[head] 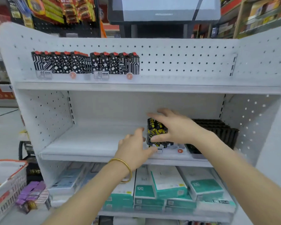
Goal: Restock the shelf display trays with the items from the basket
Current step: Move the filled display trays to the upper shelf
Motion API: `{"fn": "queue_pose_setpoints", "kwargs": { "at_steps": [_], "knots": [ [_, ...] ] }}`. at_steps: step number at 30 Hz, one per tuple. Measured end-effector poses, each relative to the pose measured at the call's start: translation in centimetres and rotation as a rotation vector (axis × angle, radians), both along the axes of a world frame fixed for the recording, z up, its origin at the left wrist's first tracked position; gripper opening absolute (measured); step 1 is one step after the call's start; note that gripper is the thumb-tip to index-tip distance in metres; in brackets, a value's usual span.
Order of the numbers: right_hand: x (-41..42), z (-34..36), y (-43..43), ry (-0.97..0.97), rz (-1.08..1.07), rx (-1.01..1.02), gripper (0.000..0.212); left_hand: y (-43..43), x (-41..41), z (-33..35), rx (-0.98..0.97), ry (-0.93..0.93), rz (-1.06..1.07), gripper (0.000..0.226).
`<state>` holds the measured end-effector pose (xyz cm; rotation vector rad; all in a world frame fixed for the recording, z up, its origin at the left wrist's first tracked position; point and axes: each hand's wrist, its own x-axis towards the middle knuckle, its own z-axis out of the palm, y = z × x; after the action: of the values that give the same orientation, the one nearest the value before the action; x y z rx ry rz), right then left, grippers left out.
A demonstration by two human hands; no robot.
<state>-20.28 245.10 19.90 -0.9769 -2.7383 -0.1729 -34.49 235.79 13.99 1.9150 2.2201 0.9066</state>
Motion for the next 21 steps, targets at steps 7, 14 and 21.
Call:
{"fn": "queue_pose_setpoints", "kwargs": {
  "at_steps": [7,14,21],
  "knots": [
    [-1.4,-0.9,2.8,0.008,0.065,-0.072,0.064,1.1,0.2,-0.2,-0.019,-0.039,0.057,0.077],
    [-1.7,-1.5,2.7,0.084,0.086,-0.022,0.060,1.5,0.6,-0.6,-0.006,-0.153,0.070,0.076],
    [-2.0,1.1,0.1,0.156,0.080,0.111,0.062,-1.0,0.3,1.1,0.181,-0.129,0.058,0.075]
  ]
}}
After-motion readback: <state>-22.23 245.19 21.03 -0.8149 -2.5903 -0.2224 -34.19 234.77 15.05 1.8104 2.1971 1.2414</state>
